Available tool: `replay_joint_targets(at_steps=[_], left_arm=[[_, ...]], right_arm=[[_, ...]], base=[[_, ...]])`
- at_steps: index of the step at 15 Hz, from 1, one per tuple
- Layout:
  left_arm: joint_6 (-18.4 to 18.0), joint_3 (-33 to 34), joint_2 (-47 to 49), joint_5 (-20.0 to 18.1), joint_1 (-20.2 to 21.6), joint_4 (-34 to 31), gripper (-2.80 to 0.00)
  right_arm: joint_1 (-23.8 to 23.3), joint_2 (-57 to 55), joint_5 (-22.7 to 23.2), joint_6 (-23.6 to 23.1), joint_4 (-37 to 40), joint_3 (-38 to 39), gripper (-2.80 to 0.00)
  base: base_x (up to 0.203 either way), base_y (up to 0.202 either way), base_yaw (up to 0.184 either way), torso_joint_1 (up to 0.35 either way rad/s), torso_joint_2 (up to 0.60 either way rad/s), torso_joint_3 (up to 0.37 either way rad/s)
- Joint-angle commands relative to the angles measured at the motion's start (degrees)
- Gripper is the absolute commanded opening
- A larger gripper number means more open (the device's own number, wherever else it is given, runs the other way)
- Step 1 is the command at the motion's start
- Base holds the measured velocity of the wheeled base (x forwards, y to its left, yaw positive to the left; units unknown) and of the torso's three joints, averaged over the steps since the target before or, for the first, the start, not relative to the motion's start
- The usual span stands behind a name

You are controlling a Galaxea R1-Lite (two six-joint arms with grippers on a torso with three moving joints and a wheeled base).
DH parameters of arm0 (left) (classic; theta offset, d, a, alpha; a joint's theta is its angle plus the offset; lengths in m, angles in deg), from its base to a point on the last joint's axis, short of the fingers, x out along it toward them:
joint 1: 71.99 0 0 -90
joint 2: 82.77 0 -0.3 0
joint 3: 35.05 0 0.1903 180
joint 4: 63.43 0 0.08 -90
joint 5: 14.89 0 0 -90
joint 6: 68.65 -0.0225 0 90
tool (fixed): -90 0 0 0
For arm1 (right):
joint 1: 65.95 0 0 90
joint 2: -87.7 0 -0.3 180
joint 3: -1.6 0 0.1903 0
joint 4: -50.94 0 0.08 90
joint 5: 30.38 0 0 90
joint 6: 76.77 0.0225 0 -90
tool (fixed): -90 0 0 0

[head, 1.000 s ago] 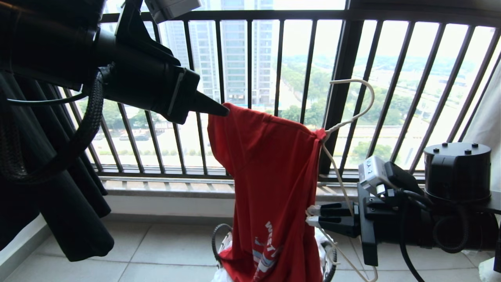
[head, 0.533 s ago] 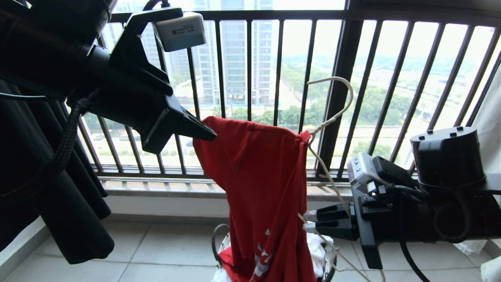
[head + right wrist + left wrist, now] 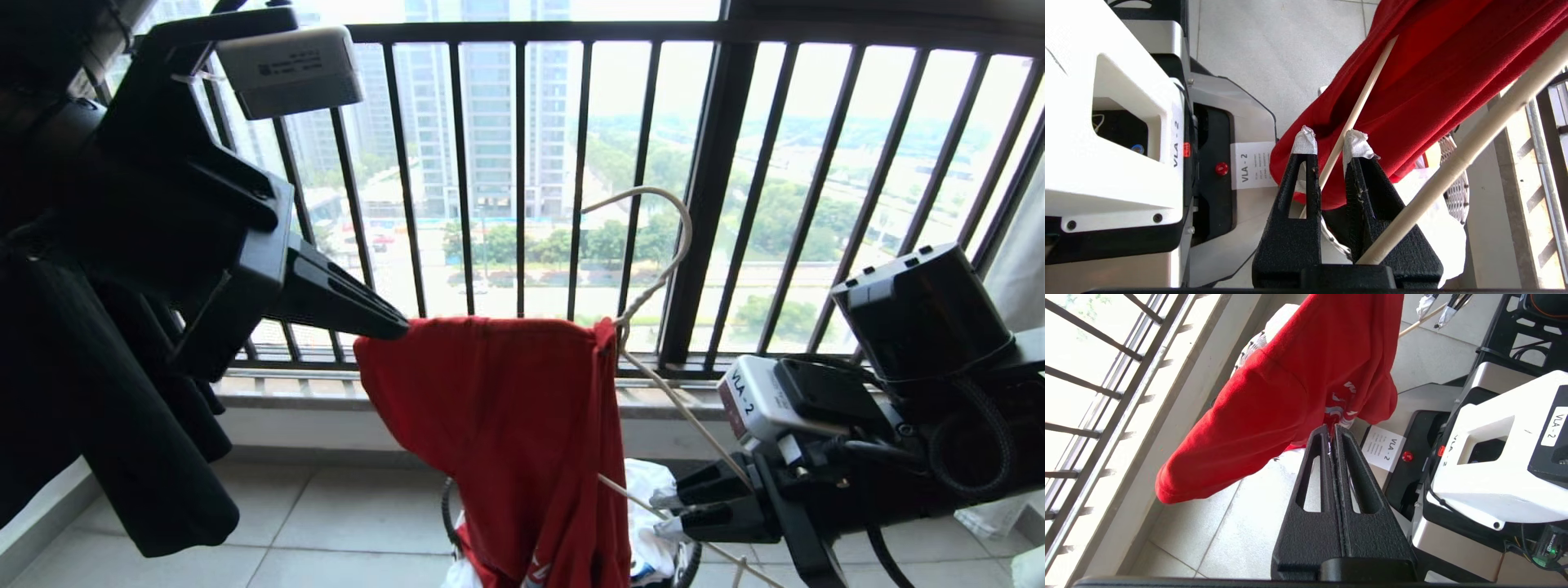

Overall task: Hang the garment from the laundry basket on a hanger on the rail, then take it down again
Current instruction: Hang the clothes on the clothes rack

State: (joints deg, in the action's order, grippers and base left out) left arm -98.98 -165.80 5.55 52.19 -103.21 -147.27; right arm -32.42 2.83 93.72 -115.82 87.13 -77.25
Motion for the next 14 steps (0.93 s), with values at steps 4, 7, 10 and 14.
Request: replay_joint_targets(at_steps=[4, 7, 10, 14], left_arm=[[0.00, 7.15, -4.68, -1.32, -0.10, 0.21, -2.80], [0.27, 7.63, -5.26, -3.09, -0.07, 0.10, -2.80], [0.78, 7.63, -5.70, -4.44, 0.02, 0.18, -2.80], [1.07, 7.45, -5.26, -6.79, 0.33, 0.22, 0.00]], right_arm=[[6.04, -0.35, 0.09, -3.56, 0.97, -1.32, -2.80], [6.11, -1.00, 0.35, -6.70, 0.64, -1.56, -2.80], [5.75, -2.14, 0.58, -8.03, -0.78, -2.24, -2.80], [4.86, -1.74, 1.24, -8.05, -1.66, -1.61, -2.80]], base=[[0.000, 0.000, 0.000, 0.000, 0.00, 0.000], [0.000, 0.000, 0.000, 0.000, 0.00, 0.000], [0.000, 0.000, 0.000, 0.000, 0.00, 0.000], [0.000, 0.000, 0.000, 0.000, 0.00, 0.000]])
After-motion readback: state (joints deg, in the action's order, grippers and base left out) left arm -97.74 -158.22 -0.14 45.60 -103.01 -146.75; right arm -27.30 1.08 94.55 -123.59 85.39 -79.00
